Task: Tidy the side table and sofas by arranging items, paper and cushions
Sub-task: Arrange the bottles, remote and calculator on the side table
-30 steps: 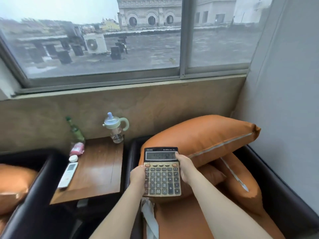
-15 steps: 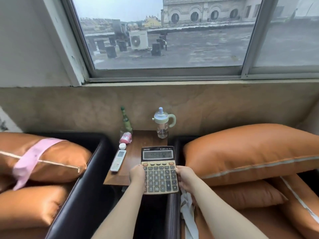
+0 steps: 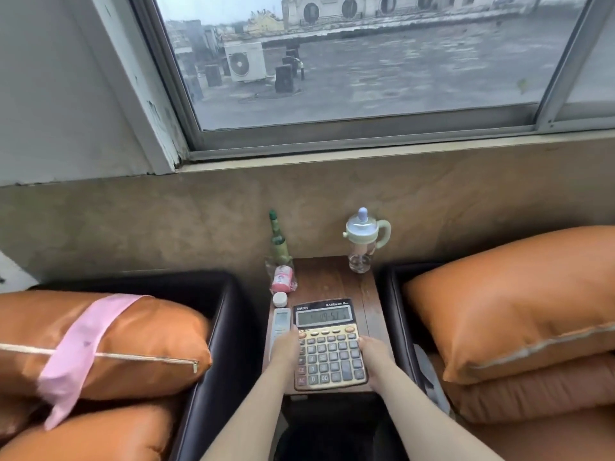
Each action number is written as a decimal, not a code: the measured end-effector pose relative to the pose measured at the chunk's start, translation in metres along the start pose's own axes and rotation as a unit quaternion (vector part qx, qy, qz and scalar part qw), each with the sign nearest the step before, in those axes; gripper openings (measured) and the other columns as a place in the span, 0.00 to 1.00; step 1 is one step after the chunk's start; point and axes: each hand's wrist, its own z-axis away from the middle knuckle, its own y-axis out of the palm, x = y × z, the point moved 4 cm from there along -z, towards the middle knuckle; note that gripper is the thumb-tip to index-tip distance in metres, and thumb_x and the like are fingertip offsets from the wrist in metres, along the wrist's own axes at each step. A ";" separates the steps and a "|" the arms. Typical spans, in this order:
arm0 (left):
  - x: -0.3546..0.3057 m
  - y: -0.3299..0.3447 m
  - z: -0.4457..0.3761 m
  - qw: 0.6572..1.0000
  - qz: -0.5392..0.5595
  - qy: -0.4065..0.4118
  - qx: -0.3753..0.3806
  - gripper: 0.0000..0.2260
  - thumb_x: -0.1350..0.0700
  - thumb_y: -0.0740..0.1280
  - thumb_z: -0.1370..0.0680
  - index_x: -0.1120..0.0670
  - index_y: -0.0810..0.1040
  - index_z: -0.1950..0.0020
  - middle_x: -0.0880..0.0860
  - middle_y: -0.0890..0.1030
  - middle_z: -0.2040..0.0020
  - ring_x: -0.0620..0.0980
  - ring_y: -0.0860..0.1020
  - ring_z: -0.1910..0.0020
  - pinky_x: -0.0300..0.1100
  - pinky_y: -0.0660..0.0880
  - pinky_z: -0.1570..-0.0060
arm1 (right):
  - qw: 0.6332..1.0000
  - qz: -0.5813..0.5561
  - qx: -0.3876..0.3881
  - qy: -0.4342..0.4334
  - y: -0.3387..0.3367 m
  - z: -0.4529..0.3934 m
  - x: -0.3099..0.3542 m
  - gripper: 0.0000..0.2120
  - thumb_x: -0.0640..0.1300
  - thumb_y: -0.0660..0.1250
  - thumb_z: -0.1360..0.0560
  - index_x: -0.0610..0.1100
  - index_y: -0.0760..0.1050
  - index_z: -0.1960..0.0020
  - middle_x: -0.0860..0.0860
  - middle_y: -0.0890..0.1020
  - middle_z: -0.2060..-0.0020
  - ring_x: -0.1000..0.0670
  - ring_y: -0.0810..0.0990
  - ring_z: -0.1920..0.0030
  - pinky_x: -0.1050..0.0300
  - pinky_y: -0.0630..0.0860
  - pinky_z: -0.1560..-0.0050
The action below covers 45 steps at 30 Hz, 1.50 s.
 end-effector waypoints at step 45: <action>-0.003 0.021 -0.222 0.954 -0.221 0.092 0.181 0.11 0.48 0.53 0.18 0.41 0.65 0.36 0.45 0.78 0.42 0.45 0.78 0.46 0.47 0.76 0.42 | 0.940 0.174 -0.291 0.032 0.062 -0.237 -0.006 0.13 0.35 0.58 0.23 0.34 0.79 0.46 0.39 0.81 0.49 0.41 0.78 0.50 0.55 0.72 0.50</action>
